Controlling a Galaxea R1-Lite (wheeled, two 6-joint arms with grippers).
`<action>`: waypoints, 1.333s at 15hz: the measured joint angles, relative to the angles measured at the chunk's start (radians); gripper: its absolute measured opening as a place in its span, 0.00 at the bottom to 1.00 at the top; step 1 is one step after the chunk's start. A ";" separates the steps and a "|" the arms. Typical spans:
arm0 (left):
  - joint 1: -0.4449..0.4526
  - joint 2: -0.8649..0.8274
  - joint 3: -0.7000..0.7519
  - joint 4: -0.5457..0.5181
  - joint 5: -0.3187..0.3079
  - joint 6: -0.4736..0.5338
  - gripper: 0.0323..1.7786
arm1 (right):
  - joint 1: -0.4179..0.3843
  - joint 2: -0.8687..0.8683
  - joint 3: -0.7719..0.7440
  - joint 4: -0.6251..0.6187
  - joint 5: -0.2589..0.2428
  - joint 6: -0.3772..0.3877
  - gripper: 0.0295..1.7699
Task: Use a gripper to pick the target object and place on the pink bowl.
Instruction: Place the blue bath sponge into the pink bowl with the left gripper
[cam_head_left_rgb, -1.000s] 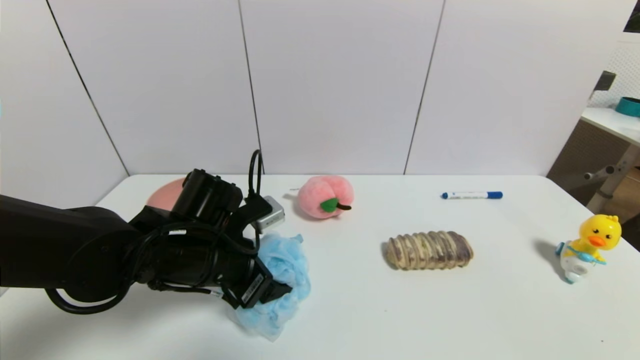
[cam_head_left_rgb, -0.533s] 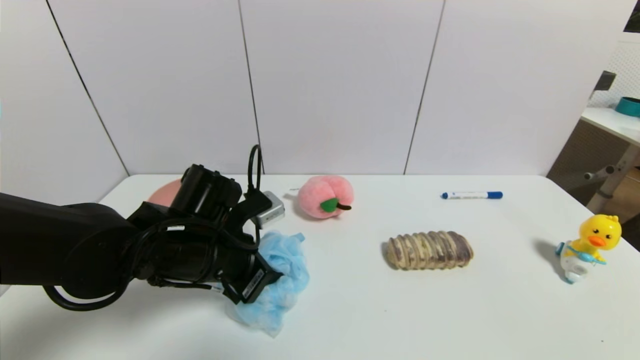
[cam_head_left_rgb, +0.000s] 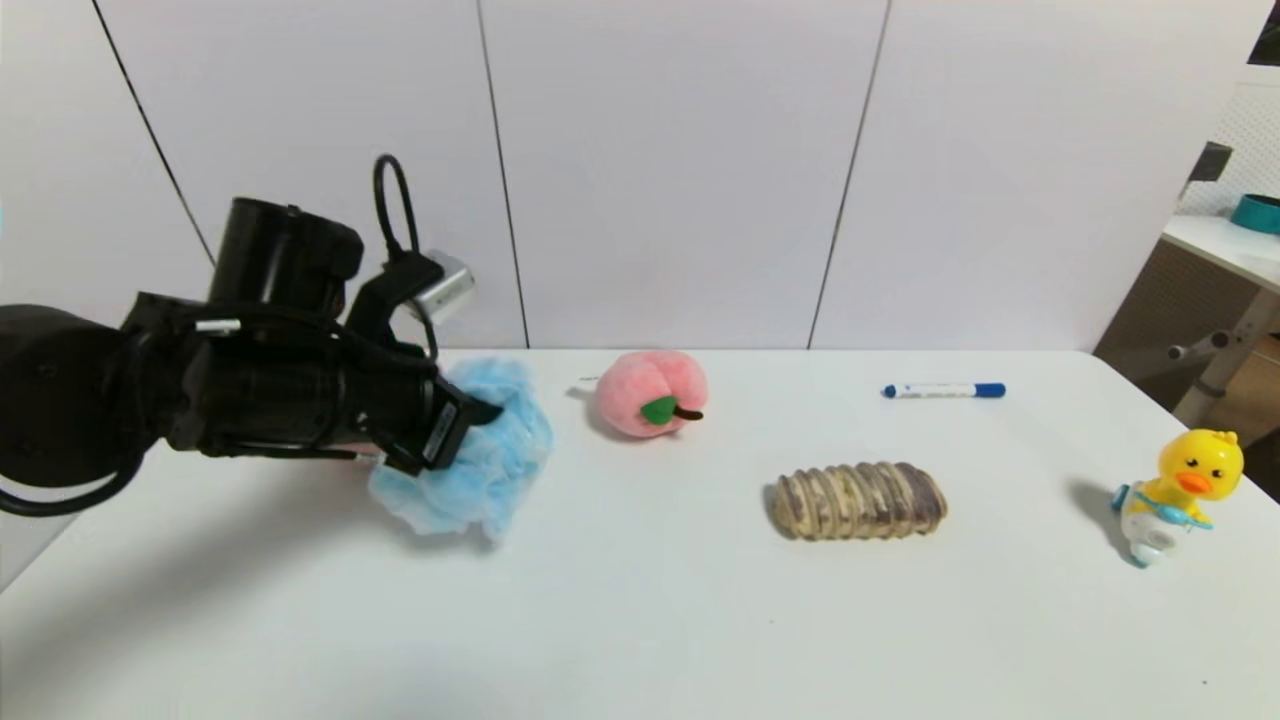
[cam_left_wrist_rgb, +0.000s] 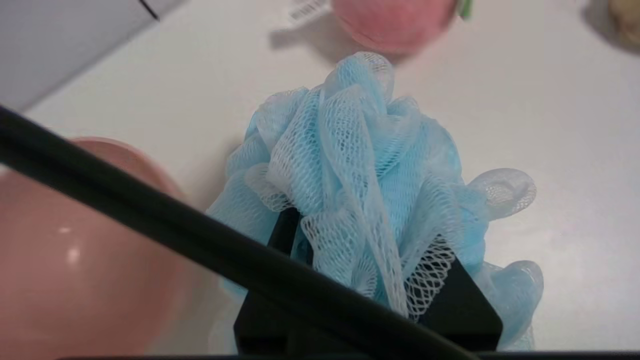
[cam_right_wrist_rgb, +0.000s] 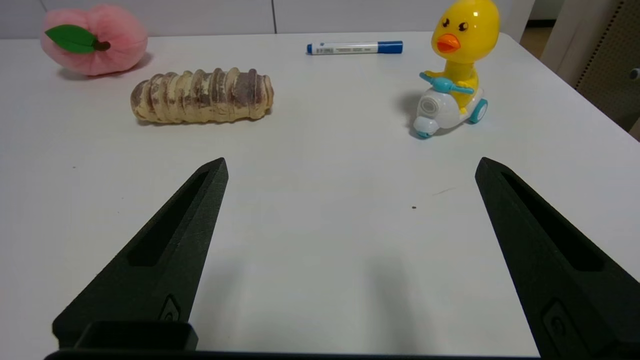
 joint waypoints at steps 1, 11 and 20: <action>0.031 -0.001 -0.043 0.005 -0.001 -0.001 0.21 | 0.000 0.000 0.000 0.000 0.000 0.000 0.97; 0.275 0.066 -0.272 0.005 -0.008 -0.001 0.19 | 0.001 0.000 0.000 0.000 0.000 0.000 0.97; 0.340 0.212 -0.266 0.016 -0.007 -0.003 0.18 | 0.000 0.000 0.000 0.000 0.000 0.000 0.97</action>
